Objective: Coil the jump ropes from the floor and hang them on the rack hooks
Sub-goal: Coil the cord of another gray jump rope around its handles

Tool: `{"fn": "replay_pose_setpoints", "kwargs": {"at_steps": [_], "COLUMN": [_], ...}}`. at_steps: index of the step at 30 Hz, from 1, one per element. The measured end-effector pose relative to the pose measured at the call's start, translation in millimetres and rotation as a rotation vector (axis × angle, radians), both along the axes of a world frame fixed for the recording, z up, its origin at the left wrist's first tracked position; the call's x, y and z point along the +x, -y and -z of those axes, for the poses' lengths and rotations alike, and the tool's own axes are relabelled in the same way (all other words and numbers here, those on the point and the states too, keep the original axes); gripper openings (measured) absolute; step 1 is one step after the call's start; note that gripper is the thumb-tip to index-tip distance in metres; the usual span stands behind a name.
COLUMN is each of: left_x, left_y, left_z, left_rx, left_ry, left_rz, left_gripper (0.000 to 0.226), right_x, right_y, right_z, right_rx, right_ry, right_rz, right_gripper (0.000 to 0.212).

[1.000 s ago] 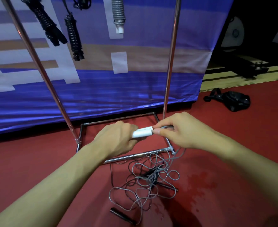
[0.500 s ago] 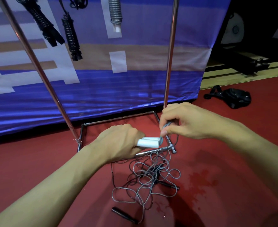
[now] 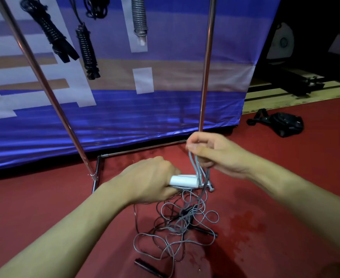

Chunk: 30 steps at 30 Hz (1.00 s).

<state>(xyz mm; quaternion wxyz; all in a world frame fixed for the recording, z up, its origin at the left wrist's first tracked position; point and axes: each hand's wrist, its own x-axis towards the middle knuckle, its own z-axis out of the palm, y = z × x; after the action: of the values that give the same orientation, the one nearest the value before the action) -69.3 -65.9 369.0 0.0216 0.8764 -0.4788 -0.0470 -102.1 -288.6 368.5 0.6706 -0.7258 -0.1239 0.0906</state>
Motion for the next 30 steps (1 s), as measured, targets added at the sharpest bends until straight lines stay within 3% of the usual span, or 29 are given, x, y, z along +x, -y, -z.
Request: {"fn": "replay_pose_setpoints", "kwargs": {"at_steps": [2,5,8,12,22,27,30], "left_x": [-4,-4,-7,9,17,18,18], "left_y": [4,8,15,5,-4,-7,-7], "left_z": [-3,-1,8,18,25,23,23], "left_rx": [0.051,0.148,0.141,0.033,-0.201,-0.315,-0.259], "left_ry": [-0.027,0.019,0.028,-0.108,-0.245,-0.317,-0.257], "left_rz": [-0.076,-0.181,-0.219,-0.303,-0.309,-0.348,-0.282], "left_gripper": [0.035,0.024,0.021,0.025,0.053,0.052,0.049], "right_x": [1,-4,-18,-31,-15,-6,-3], "right_y": [4,4,0,2,28,46,49], "right_z": [-12,-30,-49,-68,-64,-48,-45], "right_rx": [-0.025,-0.225,-0.504,-0.761,-0.900,-1.057,-1.021], "right_ry": [-0.033,-0.045,0.117,0.255,0.363,0.356,0.358], "right_rz": [0.057,0.148,0.072,0.030,0.147,0.106,0.110], "right_gripper": [0.019,0.020,0.018,0.021,0.021,0.017,0.015]}}
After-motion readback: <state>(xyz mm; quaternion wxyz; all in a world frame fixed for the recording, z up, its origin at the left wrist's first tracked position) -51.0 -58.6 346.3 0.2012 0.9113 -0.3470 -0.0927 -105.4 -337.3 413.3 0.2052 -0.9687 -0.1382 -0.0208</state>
